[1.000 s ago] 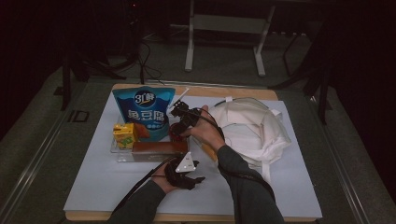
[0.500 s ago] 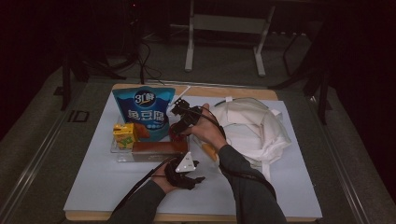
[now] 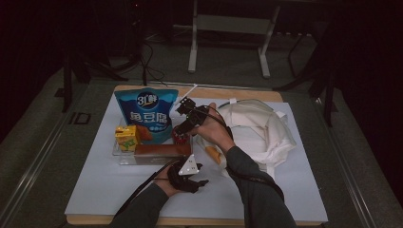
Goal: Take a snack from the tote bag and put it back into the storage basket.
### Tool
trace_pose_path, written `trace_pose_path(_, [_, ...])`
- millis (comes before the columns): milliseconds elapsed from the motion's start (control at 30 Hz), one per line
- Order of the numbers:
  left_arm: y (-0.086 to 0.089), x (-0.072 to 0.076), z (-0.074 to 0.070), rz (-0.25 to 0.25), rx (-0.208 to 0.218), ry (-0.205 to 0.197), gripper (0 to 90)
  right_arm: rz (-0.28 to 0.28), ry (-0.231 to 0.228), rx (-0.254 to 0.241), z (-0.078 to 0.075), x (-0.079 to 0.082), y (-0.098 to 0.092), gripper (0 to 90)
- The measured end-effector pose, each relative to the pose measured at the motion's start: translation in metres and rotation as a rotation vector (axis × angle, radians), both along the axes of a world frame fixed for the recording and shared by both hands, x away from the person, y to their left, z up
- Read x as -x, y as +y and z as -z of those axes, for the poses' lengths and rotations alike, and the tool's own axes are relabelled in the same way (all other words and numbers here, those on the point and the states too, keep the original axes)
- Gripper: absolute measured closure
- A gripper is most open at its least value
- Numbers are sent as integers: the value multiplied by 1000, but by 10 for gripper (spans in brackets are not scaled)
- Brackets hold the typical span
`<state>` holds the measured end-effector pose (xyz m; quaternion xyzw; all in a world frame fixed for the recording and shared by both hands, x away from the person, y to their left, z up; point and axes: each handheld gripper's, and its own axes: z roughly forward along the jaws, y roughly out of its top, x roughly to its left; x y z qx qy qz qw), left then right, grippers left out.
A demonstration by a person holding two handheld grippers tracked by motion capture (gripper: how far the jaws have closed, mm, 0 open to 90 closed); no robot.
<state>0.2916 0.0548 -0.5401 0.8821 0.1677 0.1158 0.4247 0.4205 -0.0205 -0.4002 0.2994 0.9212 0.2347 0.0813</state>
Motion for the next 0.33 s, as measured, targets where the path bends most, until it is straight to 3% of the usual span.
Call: trace_pose_path(333, [0, -1, 0, 0, 2, 3, 377, 29, -6, -19, -5, -2, -17, 295])
